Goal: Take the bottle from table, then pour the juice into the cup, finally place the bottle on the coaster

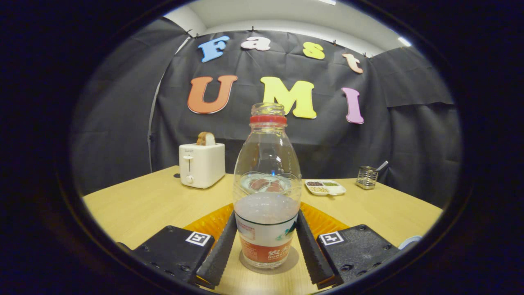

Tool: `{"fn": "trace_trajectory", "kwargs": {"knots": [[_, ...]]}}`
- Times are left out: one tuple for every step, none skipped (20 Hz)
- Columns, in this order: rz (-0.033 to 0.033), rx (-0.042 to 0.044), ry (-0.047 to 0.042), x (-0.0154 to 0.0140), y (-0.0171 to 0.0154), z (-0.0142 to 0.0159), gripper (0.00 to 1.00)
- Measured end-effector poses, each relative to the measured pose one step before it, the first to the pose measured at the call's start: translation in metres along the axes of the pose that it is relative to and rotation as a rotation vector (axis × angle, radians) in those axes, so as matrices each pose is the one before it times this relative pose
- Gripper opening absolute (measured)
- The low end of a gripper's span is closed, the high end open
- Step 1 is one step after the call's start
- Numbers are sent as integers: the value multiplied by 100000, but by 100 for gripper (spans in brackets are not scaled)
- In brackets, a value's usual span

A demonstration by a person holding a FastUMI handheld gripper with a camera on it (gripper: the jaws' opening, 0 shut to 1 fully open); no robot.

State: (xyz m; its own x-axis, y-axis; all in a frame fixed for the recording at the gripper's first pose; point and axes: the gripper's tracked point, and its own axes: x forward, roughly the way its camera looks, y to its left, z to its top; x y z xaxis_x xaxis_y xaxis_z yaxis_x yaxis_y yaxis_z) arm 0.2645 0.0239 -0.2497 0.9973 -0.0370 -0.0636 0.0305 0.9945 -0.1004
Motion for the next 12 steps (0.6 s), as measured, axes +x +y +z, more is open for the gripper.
{"fn": "trace_trajectory", "kwargs": {"knots": [[-419, -311, -83, 212, 4, -279, 82], [-128, 196, 154, 302, 88, -395, 82], [-165, 0, -646, -57, 53, -211, 82], [-350, -62, -715, 33, -156, 113, 82], [-834, 29, 67, -28, -239, -90, 82], [140, 27, 289, -43, 25, -280, 83], [30, 236, 923, 188, 30, -390, 84], [701, 723, 548, -50, 128, -116, 87], [2005, 738, -103, -13, 473, 1, 90], [1176, 662, -79, -6, 307, -16, 93], [546, 491, -459, -83, 98, 123, 96], [100, 172, -352, -186, -63, 31, 98]]}}
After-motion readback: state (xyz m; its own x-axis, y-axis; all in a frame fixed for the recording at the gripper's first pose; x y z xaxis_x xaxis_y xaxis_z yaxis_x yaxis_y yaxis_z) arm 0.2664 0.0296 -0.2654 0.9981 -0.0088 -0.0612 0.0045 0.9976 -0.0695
